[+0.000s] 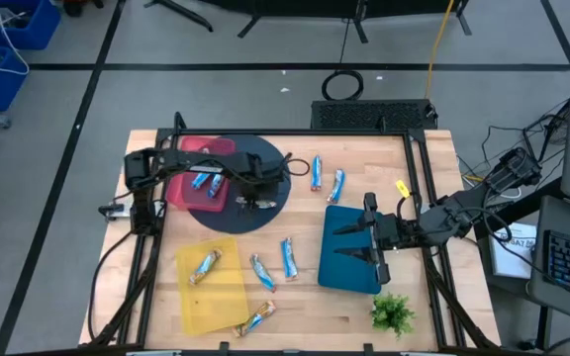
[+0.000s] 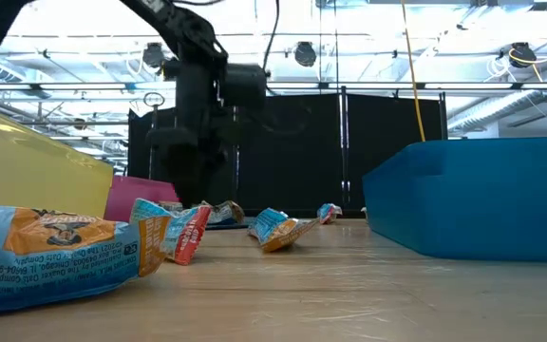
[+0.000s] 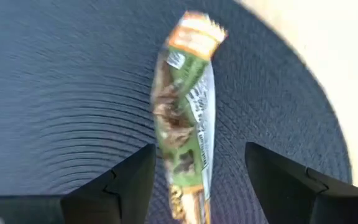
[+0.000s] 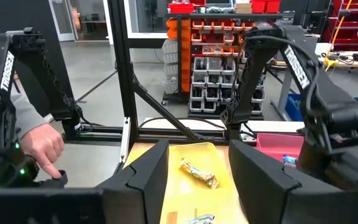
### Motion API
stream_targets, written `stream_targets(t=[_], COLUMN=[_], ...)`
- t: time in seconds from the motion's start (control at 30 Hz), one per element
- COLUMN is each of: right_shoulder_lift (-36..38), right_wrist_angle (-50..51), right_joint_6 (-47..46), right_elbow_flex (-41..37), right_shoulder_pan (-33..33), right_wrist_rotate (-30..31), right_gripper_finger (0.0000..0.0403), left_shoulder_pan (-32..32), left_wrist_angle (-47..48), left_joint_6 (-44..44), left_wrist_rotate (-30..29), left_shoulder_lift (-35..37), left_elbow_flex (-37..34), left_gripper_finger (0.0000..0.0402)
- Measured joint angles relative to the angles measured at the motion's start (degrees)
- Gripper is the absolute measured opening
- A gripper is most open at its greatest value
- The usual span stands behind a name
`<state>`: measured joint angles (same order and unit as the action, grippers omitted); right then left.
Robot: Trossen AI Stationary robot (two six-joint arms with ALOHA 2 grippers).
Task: Pick and place Granola Bars by type
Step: Put the yellow granola bar into the yellow bin
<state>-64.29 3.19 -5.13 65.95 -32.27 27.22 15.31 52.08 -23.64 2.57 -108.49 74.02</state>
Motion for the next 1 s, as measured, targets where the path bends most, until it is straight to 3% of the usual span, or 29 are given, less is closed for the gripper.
stream_targets(t=[0.23,0.3,0.47,0.67,0.8,0.9,1.0], right_shoulder_lift=[0.0,0.0,0.0,0.0,0.0,0.0,0.0], right_wrist_angle=[-0.03,-0.05,-0.38,-1.27,-1.23,-0.98,0.28], right_joint_6=[-0.15,-0.15,0.09,0.26,0.46,0.42,-0.16], right_elbow_flex=[0.0,0.0,0.0,0.0,0.0,0.01,0.02], right_shoulder_pan=[-0.01,-0.01,-0.01,-0.03,-0.05,-0.07,-0.07], right_wrist_rotate=[-0.09,-0.16,-0.2,-0.24,-0.37,-0.4,-0.21], right_gripper_finger=[0.016,0.016,0.016,0.016,0.016,0.016,0.016], left_shoulder_pan=[0.96,1.15,1.22,0.23,-2.69,-6.25,-11.21], left_wrist_angle=[-0.26,-0.26,-0.17,3.41,7.81,10.21,14.58], left_joint_6=[3.44,4.37,4.81,9.17,13.47,19.88,32.41], left_wrist_rotate=[-1.28,-1.07,0.11,-1.67,-1.88,-5.37,-7.72], left_shoulder_lift=[-3.47,-3.19,-2.01,-2.04,2.22,7.78,14.17], left_elbow_flex=[-0.04,-0.04,-0.02,1.58,5.18,8.49,11.92], left_gripper_finger=[0.0235,0.0192,0.0038,0.0027,0.0024,0.0023,0.0022])
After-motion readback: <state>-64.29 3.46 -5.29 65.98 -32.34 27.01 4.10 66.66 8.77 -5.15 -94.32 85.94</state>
